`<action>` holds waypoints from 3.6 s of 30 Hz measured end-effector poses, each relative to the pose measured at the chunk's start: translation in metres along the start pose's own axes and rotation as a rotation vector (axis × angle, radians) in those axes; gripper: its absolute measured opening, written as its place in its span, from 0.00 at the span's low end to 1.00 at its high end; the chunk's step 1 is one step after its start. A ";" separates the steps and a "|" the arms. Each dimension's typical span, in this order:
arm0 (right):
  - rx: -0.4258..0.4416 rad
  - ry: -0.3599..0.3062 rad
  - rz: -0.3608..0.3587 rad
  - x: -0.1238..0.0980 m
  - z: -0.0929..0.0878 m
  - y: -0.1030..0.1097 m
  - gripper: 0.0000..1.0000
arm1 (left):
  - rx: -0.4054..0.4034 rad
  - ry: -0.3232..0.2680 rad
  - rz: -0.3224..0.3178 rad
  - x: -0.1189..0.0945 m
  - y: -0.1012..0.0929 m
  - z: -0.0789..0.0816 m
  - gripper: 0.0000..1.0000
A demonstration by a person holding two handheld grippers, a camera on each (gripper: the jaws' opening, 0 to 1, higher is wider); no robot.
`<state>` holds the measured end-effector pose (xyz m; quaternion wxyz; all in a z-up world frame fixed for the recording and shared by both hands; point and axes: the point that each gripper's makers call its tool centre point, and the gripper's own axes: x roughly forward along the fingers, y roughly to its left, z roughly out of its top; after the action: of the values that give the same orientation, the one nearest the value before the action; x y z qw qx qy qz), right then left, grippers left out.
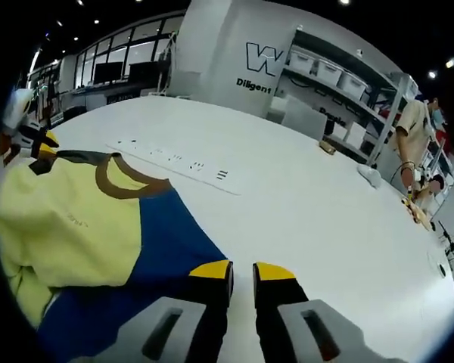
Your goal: Fold the garment on the visible template until the final outline fits inside the template.
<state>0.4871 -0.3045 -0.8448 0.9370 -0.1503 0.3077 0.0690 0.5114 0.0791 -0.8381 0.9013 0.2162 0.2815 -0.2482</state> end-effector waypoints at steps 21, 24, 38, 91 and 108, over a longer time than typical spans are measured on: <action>-0.010 -0.030 0.029 -0.035 0.001 0.021 0.08 | -0.020 -0.016 -0.007 -0.029 -0.014 0.001 0.13; -0.011 -0.033 0.037 -0.042 0.000 0.027 0.08 | -0.023 -0.021 -0.007 -0.037 -0.018 0.001 0.13; -0.024 -0.056 0.070 -0.080 -0.004 0.057 0.07 | -0.043 -0.018 -0.002 -0.070 -0.031 -0.019 0.12; -0.188 0.014 0.383 -0.195 -0.079 0.208 0.10 | -0.101 0.042 -0.078 -0.115 -0.115 -0.083 0.09; -0.243 0.079 0.396 -0.192 -0.106 0.209 0.07 | -0.090 0.036 -0.081 -0.114 -0.116 -0.082 0.08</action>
<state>0.2276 -0.1485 -0.8612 0.8675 -0.2016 0.3568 0.2820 0.3304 0.0690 -0.8588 0.8940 0.1684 0.3172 -0.2678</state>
